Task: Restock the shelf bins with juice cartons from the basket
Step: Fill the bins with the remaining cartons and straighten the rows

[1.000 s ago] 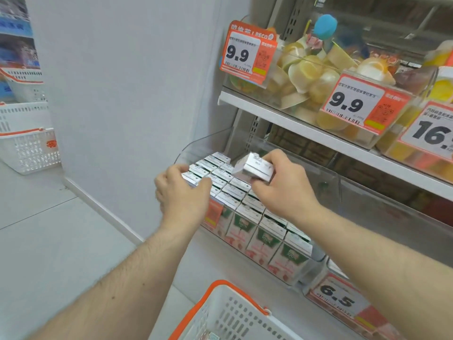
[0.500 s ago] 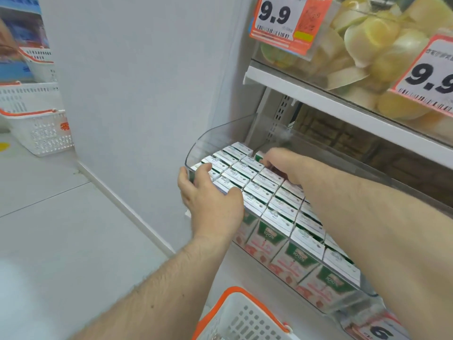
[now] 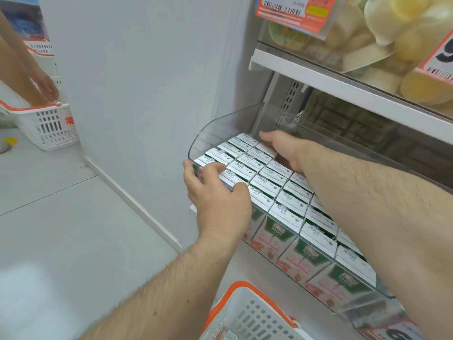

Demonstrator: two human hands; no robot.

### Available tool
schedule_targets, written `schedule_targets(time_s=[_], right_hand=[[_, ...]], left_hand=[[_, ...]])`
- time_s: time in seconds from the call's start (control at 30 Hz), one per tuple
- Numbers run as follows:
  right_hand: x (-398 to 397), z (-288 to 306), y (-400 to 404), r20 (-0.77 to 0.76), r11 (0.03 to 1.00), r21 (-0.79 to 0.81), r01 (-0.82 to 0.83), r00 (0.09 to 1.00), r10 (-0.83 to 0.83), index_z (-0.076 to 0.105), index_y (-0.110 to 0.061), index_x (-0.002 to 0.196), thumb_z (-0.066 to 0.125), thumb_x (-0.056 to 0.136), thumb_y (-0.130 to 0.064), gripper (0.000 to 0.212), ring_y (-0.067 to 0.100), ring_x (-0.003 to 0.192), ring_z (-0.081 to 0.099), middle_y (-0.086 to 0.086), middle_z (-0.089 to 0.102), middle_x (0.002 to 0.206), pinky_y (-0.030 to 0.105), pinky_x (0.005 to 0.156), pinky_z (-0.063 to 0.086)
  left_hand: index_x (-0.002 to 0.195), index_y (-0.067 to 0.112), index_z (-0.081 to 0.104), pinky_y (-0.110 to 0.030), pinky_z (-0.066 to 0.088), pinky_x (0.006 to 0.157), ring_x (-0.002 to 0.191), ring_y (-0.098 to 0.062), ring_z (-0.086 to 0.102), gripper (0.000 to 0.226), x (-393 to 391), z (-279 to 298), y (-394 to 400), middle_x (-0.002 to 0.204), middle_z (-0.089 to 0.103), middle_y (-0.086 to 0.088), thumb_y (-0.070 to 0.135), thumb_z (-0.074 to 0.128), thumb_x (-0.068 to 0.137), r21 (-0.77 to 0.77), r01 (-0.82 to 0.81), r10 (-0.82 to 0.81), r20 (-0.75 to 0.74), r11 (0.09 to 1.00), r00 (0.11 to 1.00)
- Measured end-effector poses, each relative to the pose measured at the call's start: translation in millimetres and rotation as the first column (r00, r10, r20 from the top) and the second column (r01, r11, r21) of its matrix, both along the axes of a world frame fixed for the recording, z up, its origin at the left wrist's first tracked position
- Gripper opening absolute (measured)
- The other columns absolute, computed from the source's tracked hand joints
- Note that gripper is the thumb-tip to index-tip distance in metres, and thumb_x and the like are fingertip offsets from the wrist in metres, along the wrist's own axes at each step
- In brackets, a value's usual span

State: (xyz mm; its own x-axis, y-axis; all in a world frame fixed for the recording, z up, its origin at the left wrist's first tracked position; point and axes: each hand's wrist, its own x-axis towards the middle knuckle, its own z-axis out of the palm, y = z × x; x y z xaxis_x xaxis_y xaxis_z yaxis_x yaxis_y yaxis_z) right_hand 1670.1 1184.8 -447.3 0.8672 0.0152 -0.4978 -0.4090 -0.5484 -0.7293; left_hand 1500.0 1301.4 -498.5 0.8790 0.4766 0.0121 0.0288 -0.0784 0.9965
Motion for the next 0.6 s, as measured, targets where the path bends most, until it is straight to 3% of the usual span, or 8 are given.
schedule_targets(time_s=[0.17,0.23,0.3,0.37,0.43,0.5,0.6], right_hand=[[-6.1,0.4,1.4,0.022,1.0,-0.02,0.001,1.0,0.0,0.065,-0.013,0.102,0.046,0.094,-0.06,0.051,0.028,0.074,0.071,0.004,0.072,0.077,0.039,0.082,0.054],[-11.2,2.8,-0.6,0.028,1.0,-0.021,0.014,1.0,-0.014,0.064,-0.013,0.101,0.045,0.095,-0.059,0.05,0.026,0.065,0.071,0.003,0.071,0.073,0.035,0.075,0.054],[-18.3,5.5,-2.3,0.029,0.999,-0.032,0.04,0.999,-0.039,0.062,-0.014,0.097,0.043,0.097,-0.058,0.048,0.023,0.057,0.069,0.003,0.069,0.069,0.031,0.066,0.053],[-27.3,7.4,-1.8,0.06,0.991,-0.129,0.033,0.998,-0.026,0.062,-0.013,0.104,0.039,0.098,-0.061,0.053,0.024,0.069,0.07,0.005,0.071,0.081,0.033,0.071,0.053],[-33.9,7.6,-3.0,0.146,0.96,-0.278,0.017,0.989,0.025,0.058,-0.016,0.127,0.031,0.098,-0.064,0.061,0.026,0.101,0.065,0.006,0.068,0.115,0.037,0.092,0.046],[-45.3,10.8,-5.2,0.268,0.925,-0.38,0.026,0.96,0.083,0.05,-0.017,0.14,0.03,0.101,-0.059,0.061,0.027,0.119,0.055,0.006,0.056,0.137,0.034,0.094,0.038],[-65.6,17.8,-12.4,0.444,0.82,-0.569,0.068,0.865,0.236,0.062,-0.011,0.122,0.034,0.1,-0.051,0.053,0.025,0.103,0.057,0.011,0.064,0.121,0.031,0.081,0.041]], left_hand=[[0.111,0.033,0.043,-0.025,0.022,0.098,0.145,-0.013,0.007,0.033,-0.4,1.8,0.2,0.157,-0.008,0.02,0.01,0.052,0.089,-0.005,0.012,-0.012,-0.005,1.0,1.0],[0.111,0.034,0.042,-0.026,0.024,0.102,0.144,-0.016,0.01,0.034,-1.2,2.5,1.2,0.156,-0.007,0.021,0.01,0.052,0.088,-0.004,0.019,-0.019,-0.009,1.0,1.0],[0.112,0.037,0.04,-0.039,0.023,0.114,0.145,-0.019,0.012,0.037,-1.5,3.3,2.9,0.156,-0.005,0.022,0.013,0.053,0.086,0.007,0.026,-0.026,-0.024,1.0,0.999],[0.116,0.038,0.041,-0.053,0.01,0.118,0.147,-0.02,0.008,0.039,-2.6,4.0,4.4,0.158,-0.003,0.015,0.018,0.055,0.085,0.066,0.012,-0.008,-0.059,0.998,0.998],[0.125,0.035,0.044,-0.052,-0.001,0.119,0.148,-0.019,0.0,0.046,-5.1,4.2,4.5,0.159,-0.001,0.005,0.023,0.058,0.083,0.186,-0.032,0.042,-0.047,0.982,0.998],[0.128,0.033,0.045,-0.045,0.001,0.119,0.145,-0.019,0.005,0.052,-10.8,6.1,3.7,0.155,0.007,-0.001,0.026,0.061,0.079,0.293,-0.083,0.077,0.033,0.953,0.997],[0.125,0.029,0.047,-0.036,0.016,0.109,0.128,-0.02,0.025,0.053,-24.8,10.4,1.7,0.13,0.027,0.002,0.027,0.062,0.075,0.405,-0.068,0.002,0.16,0.912,0.987]])
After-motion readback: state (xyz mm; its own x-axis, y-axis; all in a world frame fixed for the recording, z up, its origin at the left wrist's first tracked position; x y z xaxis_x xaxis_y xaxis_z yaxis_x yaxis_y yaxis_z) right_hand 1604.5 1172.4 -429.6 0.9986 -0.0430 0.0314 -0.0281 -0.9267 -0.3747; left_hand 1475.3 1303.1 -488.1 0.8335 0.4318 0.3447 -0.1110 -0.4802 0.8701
